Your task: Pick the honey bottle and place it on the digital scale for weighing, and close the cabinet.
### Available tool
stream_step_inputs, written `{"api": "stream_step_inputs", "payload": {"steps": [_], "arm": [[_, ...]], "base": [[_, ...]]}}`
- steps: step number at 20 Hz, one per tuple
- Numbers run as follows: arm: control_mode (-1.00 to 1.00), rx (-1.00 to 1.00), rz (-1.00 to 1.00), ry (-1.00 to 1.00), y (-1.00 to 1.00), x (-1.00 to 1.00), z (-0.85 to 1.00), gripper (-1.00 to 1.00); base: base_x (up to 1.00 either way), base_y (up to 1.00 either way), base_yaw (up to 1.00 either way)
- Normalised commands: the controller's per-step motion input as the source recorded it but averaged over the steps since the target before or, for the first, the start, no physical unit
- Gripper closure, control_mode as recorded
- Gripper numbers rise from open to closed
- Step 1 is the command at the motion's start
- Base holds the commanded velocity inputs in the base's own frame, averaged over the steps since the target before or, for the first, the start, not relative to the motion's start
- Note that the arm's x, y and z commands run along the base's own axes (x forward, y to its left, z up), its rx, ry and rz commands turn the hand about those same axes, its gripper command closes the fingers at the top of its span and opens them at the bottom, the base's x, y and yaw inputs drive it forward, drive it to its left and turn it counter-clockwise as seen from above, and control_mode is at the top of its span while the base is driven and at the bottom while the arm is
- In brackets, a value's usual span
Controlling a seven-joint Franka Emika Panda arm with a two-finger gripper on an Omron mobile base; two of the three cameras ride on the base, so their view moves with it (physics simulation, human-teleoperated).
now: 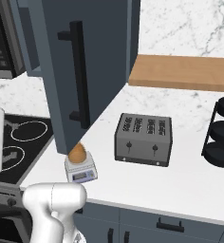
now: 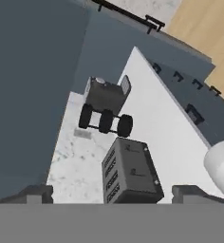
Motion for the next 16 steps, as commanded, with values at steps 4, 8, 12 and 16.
{"api": "stream_step_inputs", "payload": {"steps": [4, 8, 12, 16], "arm": [[-1.00, 0.25, 0.01, -0.69, -0.73, -1.00, 0.28, -1.00], [-1.00, 0.30, 0.00, -0.79, -0.57, -1.00, 0.09, -1.00], [-1.00, 0.44, 0.00, -0.79, -0.85, -0.99, -0.33, -1.00], [-1.00, 0.44, 0.00, -0.82, -0.95, -0.92, -0.38, -1.00]], "base": [[0.00, 0.00, 0.00], [0.00, 0.00, 0.00], [0.00, 0.00, 0.00], [0.00, 0.00, 0.00]]}}
